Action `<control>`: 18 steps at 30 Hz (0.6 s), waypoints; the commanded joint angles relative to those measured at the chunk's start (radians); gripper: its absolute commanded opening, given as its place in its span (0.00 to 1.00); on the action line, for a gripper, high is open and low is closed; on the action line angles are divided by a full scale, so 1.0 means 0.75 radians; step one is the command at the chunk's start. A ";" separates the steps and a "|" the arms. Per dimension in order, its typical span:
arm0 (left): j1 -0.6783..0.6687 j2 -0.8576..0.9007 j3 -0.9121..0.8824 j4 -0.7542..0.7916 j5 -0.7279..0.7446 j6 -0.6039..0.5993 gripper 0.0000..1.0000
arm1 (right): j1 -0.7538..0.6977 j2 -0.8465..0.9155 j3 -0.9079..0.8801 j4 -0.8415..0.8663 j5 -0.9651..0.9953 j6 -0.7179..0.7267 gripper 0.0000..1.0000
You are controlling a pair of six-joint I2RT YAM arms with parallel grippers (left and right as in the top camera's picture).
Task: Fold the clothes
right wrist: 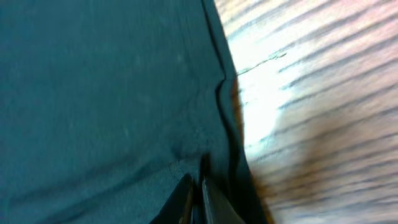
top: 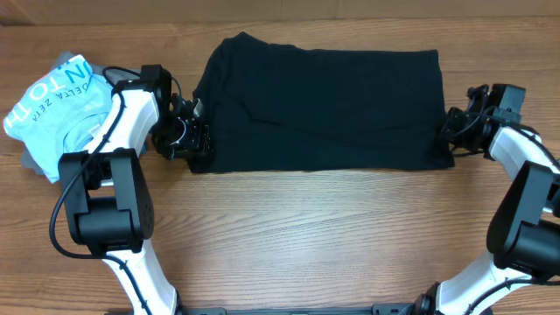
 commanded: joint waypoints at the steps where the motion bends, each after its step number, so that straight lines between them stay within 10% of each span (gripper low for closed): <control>1: 0.002 0.007 0.003 0.005 0.016 0.023 0.64 | -0.003 -0.042 0.035 -0.012 0.044 -0.001 0.07; 12: 0.002 0.007 0.003 0.004 0.014 0.033 0.61 | -0.026 -0.045 0.047 0.045 -0.057 0.204 0.04; 18: 0.002 0.007 0.003 0.005 0.014 0.043 0.31 | -0.094 -0.045 0.061 0.086 -0.179 0.337 0.04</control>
